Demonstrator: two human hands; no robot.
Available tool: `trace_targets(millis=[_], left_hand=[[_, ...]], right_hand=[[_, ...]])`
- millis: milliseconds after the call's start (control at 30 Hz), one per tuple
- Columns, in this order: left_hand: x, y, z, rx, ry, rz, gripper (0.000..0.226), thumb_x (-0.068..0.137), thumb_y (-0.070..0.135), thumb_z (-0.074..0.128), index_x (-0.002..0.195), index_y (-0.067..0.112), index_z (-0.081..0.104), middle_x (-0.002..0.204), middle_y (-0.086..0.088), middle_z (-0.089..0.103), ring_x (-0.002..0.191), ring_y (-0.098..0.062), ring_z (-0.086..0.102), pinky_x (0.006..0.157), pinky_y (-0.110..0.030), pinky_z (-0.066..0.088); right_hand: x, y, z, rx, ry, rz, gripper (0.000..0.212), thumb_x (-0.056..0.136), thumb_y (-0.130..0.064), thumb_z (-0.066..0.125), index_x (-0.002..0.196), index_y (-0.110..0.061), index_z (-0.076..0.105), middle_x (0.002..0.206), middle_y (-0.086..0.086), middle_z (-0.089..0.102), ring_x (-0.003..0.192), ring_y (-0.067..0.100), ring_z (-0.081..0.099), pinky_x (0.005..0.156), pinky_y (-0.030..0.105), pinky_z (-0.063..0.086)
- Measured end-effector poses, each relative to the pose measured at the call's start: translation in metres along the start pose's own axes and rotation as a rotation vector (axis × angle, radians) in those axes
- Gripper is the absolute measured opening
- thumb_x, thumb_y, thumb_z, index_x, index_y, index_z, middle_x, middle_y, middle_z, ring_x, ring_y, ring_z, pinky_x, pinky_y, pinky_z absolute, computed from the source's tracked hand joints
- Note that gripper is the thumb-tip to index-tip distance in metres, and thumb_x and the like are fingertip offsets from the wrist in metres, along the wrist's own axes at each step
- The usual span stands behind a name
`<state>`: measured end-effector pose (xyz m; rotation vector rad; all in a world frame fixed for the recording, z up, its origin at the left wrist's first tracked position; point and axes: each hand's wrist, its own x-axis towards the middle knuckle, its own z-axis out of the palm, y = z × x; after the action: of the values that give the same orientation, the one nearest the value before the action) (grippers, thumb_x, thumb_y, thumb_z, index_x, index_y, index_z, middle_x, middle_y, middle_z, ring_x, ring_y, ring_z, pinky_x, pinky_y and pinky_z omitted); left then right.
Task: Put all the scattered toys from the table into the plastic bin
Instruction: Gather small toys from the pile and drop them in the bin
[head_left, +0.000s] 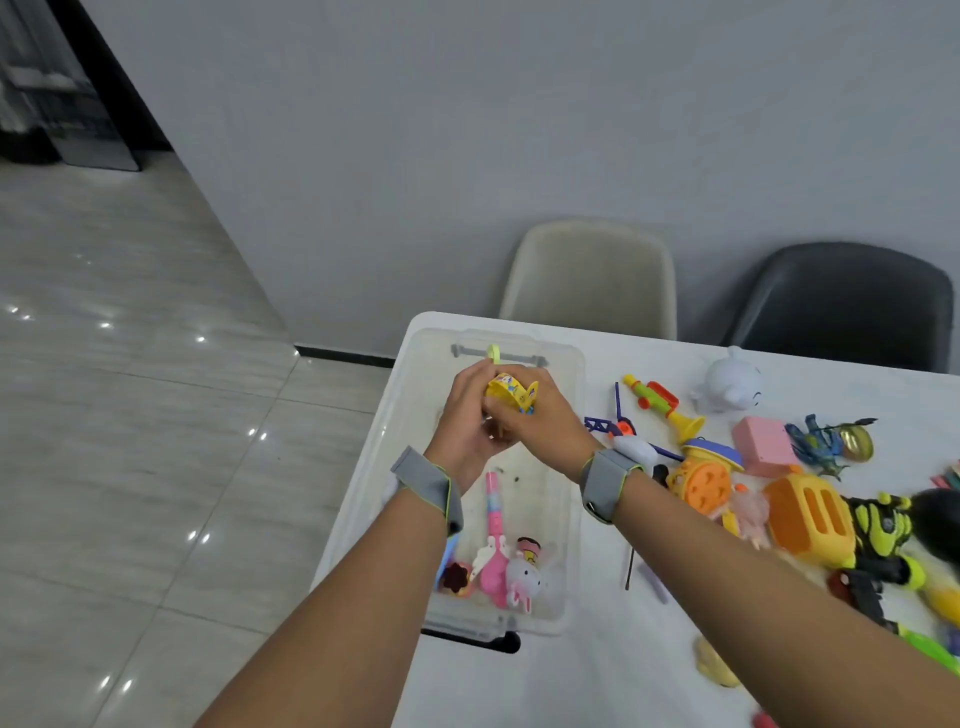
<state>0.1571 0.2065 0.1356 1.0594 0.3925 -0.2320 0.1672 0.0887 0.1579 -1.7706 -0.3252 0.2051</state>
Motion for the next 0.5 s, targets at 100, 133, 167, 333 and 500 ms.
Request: trace_targets(millis=[100, 133, 167, 333, 500], left_hand=[[0.003, -0.006, -0.026, -0.026, 0.040, -0.040, 0.034, 0.091, 0.049, 0.063, 0.122, 0.034, 0.060, 0.121, -0.005, 0.069, 0.103, -0.024, 0.068, 0.077, -0.042, 0.057], [0.006, -0.010, -0.034, -0.025, 0.053, -0.053, 0.035, 0.091, 0.051, 0.063, 0.122, 0.034, 0.060, 0.123, -0.004, 0.068, 0.106, -0.025, 0.068, 0.079, -0.043, 0.058], [0.009, -0.015, -0.042, -0.019, 0.067, -0.068, 0.037, 0.091, 0.053, 0.062, 0.123, 0.034, 0.060, 0.123, -0.003, 0.068, 0.106, -0.025, 0.067, 0.083, -0.045, 0.058], [0.026, -0.033, -0.064, -0.033, 0.133, -0.142, 0.042, 0.088, 0.051, 0.066, 0.125, 0.031, 0.059, 0.106, -0.002, 0.064, 0.084, -0.019, 0.061, 0.095, -0.046, 0.054], [0.046, -0.054, -0.073, 0.026, 0.158, -0.230, 0.041, 0.088, 0.054, 0.066, 0.119, 0.026, 0.064, 0.115, -0.011, 0.068, 0.098, -0.025, 0.067, 0.091, -0.051, 0.056]], right_hand=[[0.009, 0.005, 0.020, 0.093, -0.076, 0.165, 0.018, 0.093, -0.007, 0.058, 0.110, -0.006, 0.062, 0.089, 0.027, 0.065, 0.066, 0.029, 0.063, 0.069, 0.048, 0.057], [0.012, 0.009, 0.025, 0.106, -0.096, 0.220, 0.020, 0.093, -0.008, 0.058, 0.114, -0.008, 0.060, 0.090, 0.027, 0.066, 0.066, 0.029, 0.064, 0.071, 0.048, 0.057], [0.015, 0.014, 0.029, 0.121, -0.104, 0.272, 0.021, 0.093, -0.008, 0.057, 0.114, -0.009, 0.060, 0.089, 0.025, 0.066, 0.066, 0.028, 0.063, 0.072, 0.048, 0.057], [0.032, 0.043, 0.047, 0.187, 0.091, 0.529, 0.013, 0.085, -0.008, 0.056, 0.093, -0.004, 0.065, 0.074, 0.015, 0.063, 0.065, 0.027, 0.058, 0.075, 0.049, 0.056], [0.052, 0.083, 0.063, 0.085, 0.149, 0.662, 0.016, 0.085, -0.020, 0.062, 0.070, -0.015, 0.062, 0.068, 0.012, 0.061, 0.064, 0.027, 0.056, 0.067, 0.043, 0.050]])
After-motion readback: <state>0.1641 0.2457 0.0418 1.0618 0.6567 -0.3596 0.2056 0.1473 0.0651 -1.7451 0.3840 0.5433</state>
